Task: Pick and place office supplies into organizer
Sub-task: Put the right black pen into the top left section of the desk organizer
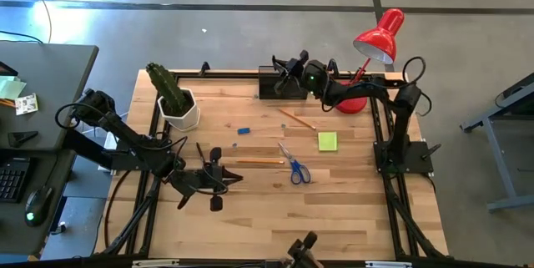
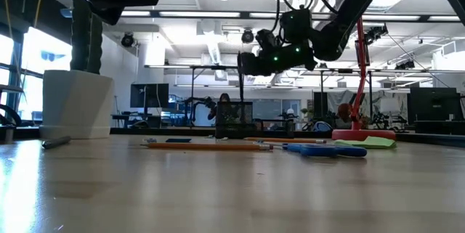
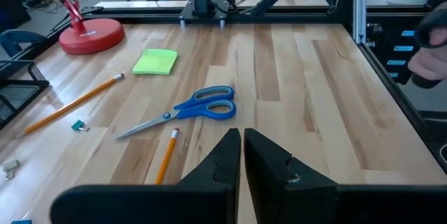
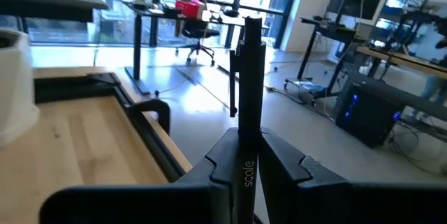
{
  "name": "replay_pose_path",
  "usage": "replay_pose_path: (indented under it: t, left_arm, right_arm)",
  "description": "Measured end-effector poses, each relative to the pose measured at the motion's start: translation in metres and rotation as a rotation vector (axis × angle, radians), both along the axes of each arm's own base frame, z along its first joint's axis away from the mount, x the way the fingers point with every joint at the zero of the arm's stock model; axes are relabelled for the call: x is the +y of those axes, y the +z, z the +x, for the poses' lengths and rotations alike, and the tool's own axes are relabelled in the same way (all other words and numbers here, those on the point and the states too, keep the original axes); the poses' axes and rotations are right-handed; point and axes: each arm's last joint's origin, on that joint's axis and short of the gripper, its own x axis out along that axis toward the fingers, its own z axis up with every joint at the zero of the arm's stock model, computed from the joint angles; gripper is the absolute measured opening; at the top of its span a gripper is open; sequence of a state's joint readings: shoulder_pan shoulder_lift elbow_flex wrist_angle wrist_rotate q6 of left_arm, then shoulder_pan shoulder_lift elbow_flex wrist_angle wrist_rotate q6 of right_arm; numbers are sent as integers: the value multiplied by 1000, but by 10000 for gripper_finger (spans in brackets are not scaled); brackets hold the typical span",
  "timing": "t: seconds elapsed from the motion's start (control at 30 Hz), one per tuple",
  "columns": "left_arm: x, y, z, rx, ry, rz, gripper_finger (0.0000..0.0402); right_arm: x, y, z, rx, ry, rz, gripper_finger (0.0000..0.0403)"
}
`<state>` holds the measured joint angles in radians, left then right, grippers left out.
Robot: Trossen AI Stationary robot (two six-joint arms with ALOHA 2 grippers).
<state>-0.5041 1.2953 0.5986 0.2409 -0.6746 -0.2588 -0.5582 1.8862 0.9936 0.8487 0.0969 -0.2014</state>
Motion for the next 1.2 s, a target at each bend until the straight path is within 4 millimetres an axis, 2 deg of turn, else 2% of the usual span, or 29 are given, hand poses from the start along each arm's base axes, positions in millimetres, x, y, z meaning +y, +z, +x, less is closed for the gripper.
replay_pose_path:
  t: [0.4,0.87,1.0,1.2]
  left_arm:
    - [1,-1,0,2,16,1,12]
    - [1,0,0,-11,44,-27,12]
    - [3,0,-1,-53,142,-79,12]
    - [3,0,-1,-51,132,-87,12]
  right_arm:
    - [-12,-6,-8,36,-22,50,51]
    - [-11,-11,-8,71,5,94,39]
    - [-11,-13,-9,66,1,132,50]
    - [-11,-13,-9,39,-5,171,81]
